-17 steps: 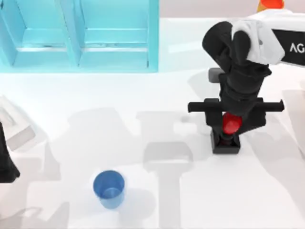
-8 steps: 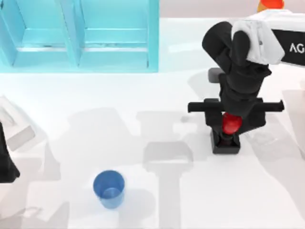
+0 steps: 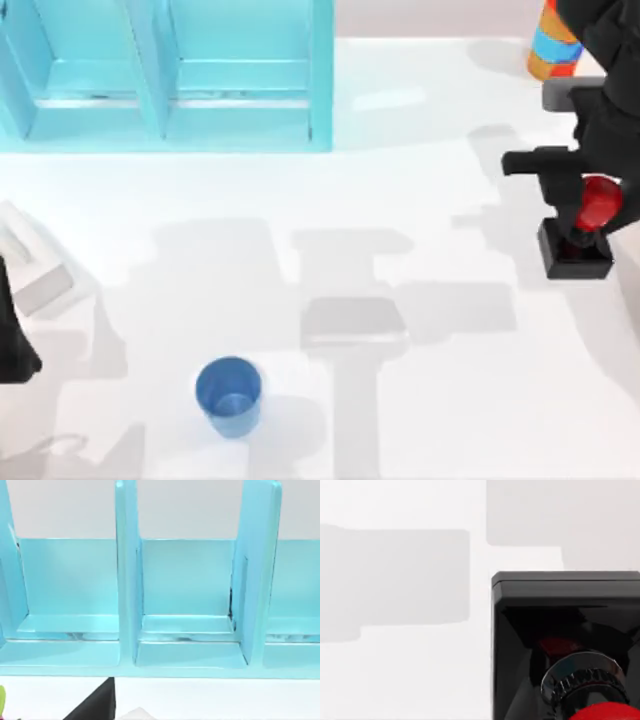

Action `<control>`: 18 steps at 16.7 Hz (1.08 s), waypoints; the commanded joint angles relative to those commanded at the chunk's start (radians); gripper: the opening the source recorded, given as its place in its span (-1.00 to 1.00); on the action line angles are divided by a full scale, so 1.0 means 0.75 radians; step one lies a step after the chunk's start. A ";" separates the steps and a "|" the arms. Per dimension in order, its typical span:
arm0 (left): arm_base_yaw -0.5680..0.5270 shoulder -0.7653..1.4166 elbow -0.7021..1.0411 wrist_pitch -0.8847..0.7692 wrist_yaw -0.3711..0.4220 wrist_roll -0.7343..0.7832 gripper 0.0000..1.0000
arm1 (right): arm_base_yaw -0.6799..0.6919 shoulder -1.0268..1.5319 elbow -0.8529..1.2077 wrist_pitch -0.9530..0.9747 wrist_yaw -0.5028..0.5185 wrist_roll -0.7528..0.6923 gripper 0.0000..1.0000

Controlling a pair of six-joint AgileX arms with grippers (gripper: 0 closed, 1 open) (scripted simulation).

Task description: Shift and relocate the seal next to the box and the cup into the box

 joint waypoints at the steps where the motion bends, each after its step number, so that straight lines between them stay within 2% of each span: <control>1: 0.000 0.000 0.000 0.000 0.000 0.000 1.00 | -0.036 -0.032 0.015 -0.037 0.000 -0.036 -1.00; 18: 0.000 0.000 0.000 0.000 0.000 0.000 1.00 | -0.109 -0.221 -0.064 -0.141 -0.002 -0.117 -1.00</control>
